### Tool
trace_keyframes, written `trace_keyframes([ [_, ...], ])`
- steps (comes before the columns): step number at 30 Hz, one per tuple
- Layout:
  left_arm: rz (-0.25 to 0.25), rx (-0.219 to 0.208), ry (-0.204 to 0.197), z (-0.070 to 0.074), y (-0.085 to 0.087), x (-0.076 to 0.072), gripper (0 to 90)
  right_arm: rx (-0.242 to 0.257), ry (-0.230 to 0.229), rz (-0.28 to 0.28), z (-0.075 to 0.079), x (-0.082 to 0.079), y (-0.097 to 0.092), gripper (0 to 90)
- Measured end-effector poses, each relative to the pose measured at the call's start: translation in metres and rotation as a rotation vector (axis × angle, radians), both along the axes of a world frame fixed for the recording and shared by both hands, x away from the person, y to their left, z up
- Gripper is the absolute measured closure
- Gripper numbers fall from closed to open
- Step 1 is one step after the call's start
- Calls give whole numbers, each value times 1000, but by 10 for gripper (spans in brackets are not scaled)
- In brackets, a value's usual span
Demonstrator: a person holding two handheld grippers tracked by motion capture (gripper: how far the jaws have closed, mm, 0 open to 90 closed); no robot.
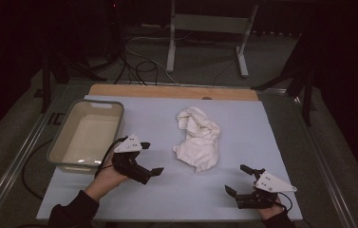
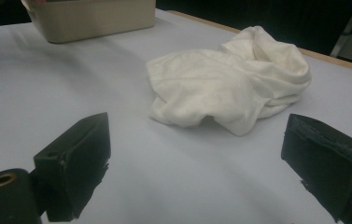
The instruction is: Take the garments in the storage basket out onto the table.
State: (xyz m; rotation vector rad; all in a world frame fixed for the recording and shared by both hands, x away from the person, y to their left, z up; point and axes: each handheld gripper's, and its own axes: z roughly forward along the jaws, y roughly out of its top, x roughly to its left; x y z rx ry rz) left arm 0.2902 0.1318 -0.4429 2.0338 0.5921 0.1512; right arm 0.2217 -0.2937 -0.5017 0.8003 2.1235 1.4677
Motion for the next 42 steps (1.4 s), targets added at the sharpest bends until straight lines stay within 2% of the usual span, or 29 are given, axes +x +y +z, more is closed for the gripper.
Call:
trace_keyframes([
  [3,-10,2,7,-8,4,-5,3,-6,-3,0,0,0,0,83],
  [4,-20,15,9,-14,5,-8,3,-5,-3,0,0,0,0,83],
  [10,-58,25,11,-24,8,-16,4,-6,-3,2,0,0,0,83],
  [17,-96,72,32,-40,14,-26,4,-6,-3,2,0,0,0,83],
  [20,-88,78,43,-45,17,-30,4,-7,-3,2,0,-1,0,83],
  [26,-86,130,38,-50,27,-40,4,-3,-3,2,0,-1,0,83],
  [30,-71,126,45,-51,31,-41,4,-7,-3,3,-1,0,-1,83],
  [31,-63,145,42,-52,38,-44,4,-8,-3,6,-1,0,0,83],
  [34,-56,152,54,-54,47,-45,4,-8,-2,6,-1,0,0,83],
  [36,-56,152,54,-54,47,-45,4,-11,-3,6,-1,0,0,83],
  [37,-65,155,73,-57,56,-47,4,-12,-5,5,-1,0,0,83],
  [41,-68,164,89,-60,62,-48,4,-15,3,2,-2,-1,-1,83],
  [42,-64,152,101,-61,67,-49,4,-17,-2,1,-1,-1,-1,83],
])
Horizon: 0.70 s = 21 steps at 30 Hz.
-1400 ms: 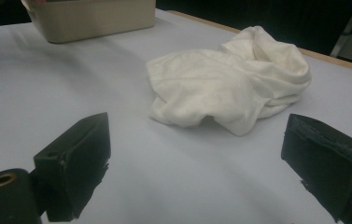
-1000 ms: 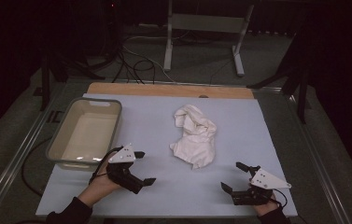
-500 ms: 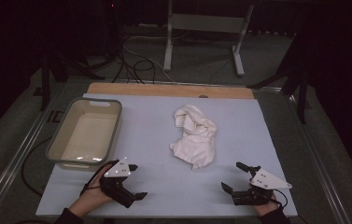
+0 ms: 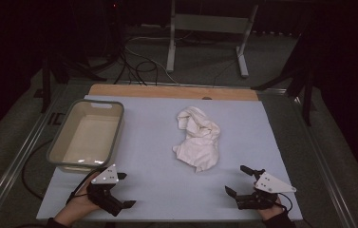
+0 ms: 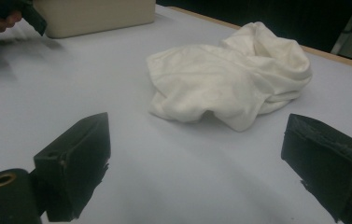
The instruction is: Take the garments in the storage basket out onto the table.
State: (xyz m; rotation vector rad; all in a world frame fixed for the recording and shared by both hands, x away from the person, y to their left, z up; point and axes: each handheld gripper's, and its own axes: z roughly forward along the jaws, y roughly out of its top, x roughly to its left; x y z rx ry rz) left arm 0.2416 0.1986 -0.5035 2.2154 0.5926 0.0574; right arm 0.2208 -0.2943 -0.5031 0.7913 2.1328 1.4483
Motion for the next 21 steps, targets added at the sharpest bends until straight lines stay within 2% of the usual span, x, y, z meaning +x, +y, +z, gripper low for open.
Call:
trace_keyframes([
  [3,10,-10,2,0,3,0,4,4,-1,-1,0,0,0,83],
  [14,10,5,-4,-3,3,0,4,2,4,-2,-1,1,1,83],
  [21,8,0,-4,-3,3,0,4,-25,13,1,-3,3,4,83],
])
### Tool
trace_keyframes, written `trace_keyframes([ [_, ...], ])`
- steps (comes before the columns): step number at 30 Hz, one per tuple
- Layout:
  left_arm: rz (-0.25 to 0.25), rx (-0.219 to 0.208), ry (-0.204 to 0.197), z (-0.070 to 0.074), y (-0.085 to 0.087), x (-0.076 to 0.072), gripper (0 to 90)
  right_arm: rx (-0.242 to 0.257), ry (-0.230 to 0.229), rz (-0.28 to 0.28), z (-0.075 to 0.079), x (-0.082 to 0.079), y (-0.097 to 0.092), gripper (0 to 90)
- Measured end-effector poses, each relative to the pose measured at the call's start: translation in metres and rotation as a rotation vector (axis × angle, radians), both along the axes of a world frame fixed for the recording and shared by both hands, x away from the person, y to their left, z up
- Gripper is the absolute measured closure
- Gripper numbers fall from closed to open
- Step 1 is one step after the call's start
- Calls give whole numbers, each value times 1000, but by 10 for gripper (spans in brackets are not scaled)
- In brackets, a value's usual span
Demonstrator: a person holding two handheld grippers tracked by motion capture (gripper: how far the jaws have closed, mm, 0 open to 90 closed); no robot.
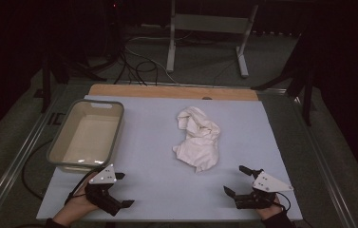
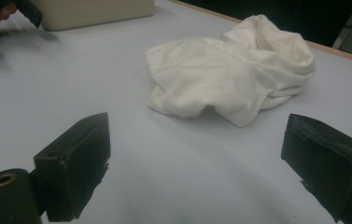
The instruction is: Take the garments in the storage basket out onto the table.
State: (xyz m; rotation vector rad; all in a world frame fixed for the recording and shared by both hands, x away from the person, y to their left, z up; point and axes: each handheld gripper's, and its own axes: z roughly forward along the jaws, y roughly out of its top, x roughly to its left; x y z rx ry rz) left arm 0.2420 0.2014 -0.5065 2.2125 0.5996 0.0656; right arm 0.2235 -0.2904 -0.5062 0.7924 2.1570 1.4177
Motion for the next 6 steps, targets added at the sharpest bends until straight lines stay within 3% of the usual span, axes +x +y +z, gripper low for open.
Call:
trace_keyframes([
  [6,2,-9,-3,1,1,0,4,0,2,7,-1,0,1,83],
])
